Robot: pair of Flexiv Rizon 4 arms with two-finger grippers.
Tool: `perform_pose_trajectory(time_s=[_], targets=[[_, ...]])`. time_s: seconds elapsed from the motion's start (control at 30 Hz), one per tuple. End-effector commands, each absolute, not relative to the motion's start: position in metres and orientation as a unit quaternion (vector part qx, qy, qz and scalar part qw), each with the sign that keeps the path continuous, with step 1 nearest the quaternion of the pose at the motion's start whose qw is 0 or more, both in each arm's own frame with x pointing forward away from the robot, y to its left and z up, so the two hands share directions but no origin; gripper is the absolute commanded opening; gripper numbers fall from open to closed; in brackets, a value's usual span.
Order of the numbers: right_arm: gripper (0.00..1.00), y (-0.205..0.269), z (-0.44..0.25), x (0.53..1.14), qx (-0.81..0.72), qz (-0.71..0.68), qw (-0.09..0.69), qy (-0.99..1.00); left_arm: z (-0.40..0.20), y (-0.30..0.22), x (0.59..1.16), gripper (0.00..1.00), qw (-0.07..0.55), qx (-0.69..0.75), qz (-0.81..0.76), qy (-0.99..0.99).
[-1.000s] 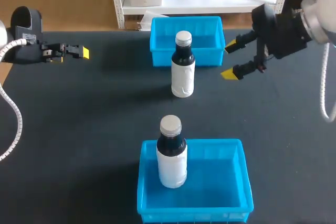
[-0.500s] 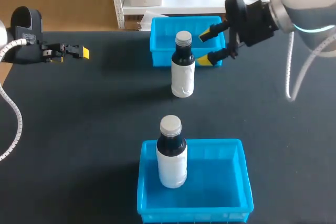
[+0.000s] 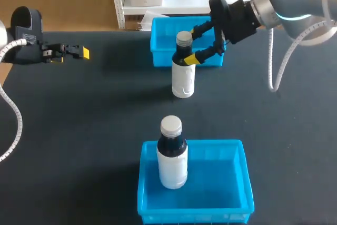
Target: Pick up the bottle, and place it in the far bin if it is heavy, or in the near bin if it is light.
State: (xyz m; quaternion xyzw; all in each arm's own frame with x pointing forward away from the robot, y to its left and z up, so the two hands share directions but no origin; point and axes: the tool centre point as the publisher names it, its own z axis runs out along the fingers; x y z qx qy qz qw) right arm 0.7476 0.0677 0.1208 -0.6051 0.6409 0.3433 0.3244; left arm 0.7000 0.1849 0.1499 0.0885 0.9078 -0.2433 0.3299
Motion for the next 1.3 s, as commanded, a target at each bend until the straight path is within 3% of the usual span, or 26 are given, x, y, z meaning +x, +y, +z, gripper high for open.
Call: perform_pose_trajectory(time_s=[0.03, 0.73, 1.0, 1.17, 1.27, 1.3], targets=[[1.00, 0.071, 0.117, 0.754, -0.609, 0.357, 0.317, 0.633, 0.150, 0.185, 0.700, 1.00, 0.330, 0.088, -0.243, 0.908], [1.00, 0.082, 0.120, 0.754, -0.616, 0.373, 0.316, 0.618, 0.150, 0.185, 0.700, 1.00, 0.330, 0.088, -0.243, 0.908], [0.51, 0.084, 0.119, 0.752, -0.617, 0.372, 0.313, 0.618, 0.150, 0.185, 0.700, 1.00, 0.330, 0.088, -0.243, 0.908], [0.43, 0.084, 0.118, 0.751, -0.617, 0.371, 0.311, 0.620, 0.150, 0.185, 0.700, 1.00, 0.330, 0.088, -0.243, 0.908], [0.28, 0.084, 0.118, 0.750, -0.618, 0.370, 0.311, 0.620, 0.150, 0.185, 0.700, 1.00, 0.330, 0.088, -0.243, 0.908], [0.16, 0.083, 0.119, 0.750, -0.618, 0.370, 0.312, 0.620, 0.150, 0.185, 0.700, 1.00, 0.330, 0.088, -0.243, 0.908]])
